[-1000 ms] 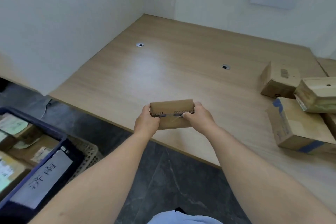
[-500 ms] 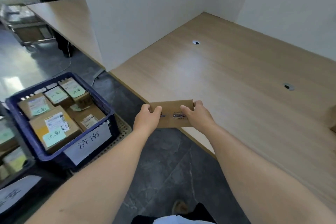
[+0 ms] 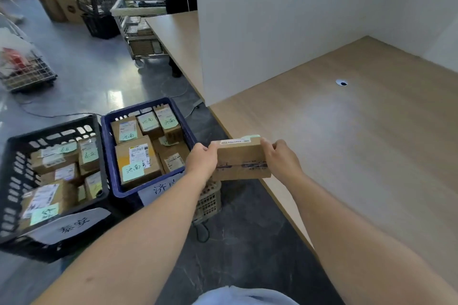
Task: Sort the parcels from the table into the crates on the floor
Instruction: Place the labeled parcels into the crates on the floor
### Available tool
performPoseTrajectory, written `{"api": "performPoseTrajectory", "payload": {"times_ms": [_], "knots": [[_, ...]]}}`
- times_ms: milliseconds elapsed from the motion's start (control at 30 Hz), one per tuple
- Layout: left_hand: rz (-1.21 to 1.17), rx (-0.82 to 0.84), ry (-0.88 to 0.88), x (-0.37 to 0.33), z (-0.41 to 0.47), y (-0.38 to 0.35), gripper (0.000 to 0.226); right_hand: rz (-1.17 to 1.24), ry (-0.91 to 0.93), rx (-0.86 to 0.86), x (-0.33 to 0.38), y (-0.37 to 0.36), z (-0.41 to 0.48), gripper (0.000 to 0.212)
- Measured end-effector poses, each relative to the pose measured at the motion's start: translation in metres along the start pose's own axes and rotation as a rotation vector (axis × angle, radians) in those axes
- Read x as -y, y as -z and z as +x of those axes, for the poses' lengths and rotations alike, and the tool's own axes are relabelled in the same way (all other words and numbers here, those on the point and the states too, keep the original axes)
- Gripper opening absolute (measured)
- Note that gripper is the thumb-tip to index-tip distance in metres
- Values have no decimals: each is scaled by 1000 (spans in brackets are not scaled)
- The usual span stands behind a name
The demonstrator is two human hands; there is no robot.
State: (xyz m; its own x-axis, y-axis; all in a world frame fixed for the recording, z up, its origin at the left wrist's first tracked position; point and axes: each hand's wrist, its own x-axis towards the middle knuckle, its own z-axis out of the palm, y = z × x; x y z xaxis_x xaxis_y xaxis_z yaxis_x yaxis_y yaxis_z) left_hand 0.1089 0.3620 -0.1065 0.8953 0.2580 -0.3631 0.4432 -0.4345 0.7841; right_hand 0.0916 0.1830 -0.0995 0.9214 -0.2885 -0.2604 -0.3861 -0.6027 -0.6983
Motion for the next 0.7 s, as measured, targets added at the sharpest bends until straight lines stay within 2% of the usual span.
{"api": "performPoseTrajectory", "payload": {"times_ms": [300,433,533,700], "knots": [[-177,-209,129,27,14,38,16,-15,174,163,36,-44,33,21],[-246,-210,166,45,19,66,47,-10,237,250,57,-75,39,17],[-297,-194,170,58,30,85,63,-1,281,309,74,-97,46,32],[-303,-177,154,75,59,114,64,1,275,394,108,-133,60,64]]}}
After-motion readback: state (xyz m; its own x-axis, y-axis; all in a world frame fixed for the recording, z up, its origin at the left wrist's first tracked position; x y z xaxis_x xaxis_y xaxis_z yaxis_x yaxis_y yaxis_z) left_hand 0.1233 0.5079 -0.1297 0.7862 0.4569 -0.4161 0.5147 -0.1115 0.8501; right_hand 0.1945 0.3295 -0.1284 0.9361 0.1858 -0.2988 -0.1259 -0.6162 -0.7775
